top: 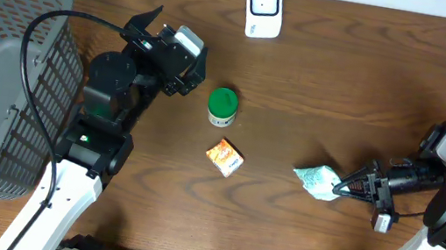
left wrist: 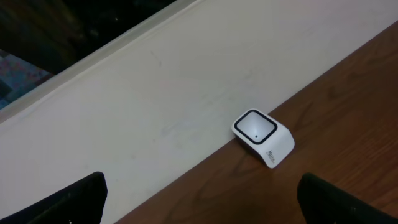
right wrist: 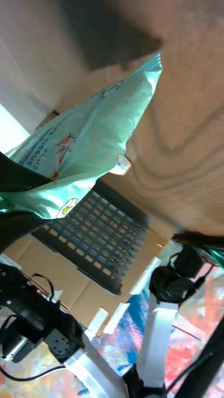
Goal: Scan the item barcode
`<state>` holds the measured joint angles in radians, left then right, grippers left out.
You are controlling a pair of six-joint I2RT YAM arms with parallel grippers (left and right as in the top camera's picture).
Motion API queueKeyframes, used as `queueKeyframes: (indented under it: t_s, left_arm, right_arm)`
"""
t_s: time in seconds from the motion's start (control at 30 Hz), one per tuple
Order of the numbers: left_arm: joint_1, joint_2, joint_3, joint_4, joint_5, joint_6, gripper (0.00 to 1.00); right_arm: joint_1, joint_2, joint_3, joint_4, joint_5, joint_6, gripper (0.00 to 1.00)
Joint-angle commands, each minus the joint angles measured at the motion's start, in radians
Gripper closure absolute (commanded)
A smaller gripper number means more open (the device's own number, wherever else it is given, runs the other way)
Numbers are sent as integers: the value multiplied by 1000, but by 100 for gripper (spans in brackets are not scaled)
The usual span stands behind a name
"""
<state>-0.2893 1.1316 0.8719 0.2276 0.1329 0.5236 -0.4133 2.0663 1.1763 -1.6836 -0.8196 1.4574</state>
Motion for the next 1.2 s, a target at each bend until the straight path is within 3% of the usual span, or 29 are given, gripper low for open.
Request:
queueKeyframes:
  t_s: [0.0, 0.23, 0.77, 0.93, 1.17]
  left_arm:
    - [4, 1, 9, 0, 14, -6, 2]
    - [4, 1, 9, -1, 14, -6, 2]
    - [4, 28, 9, -18, 13, -6, 2]
    - [4, 78, 9, -15, 13, -5, 2]
    - [4, 134, 9, 6, 13, -5, 2]
  right_arm:
    - [-9, -2, 3, -8, -7, -38, 98]
    - [-9, -2, 3, -7, -93, -153, 99]
    - [78, -11, 3, -19, -587, -1031, 99]
    - [113, -18, 3, -19, -682, -1126, 98]
    - [117, -18, 7, -19, -682, -1151, 98]
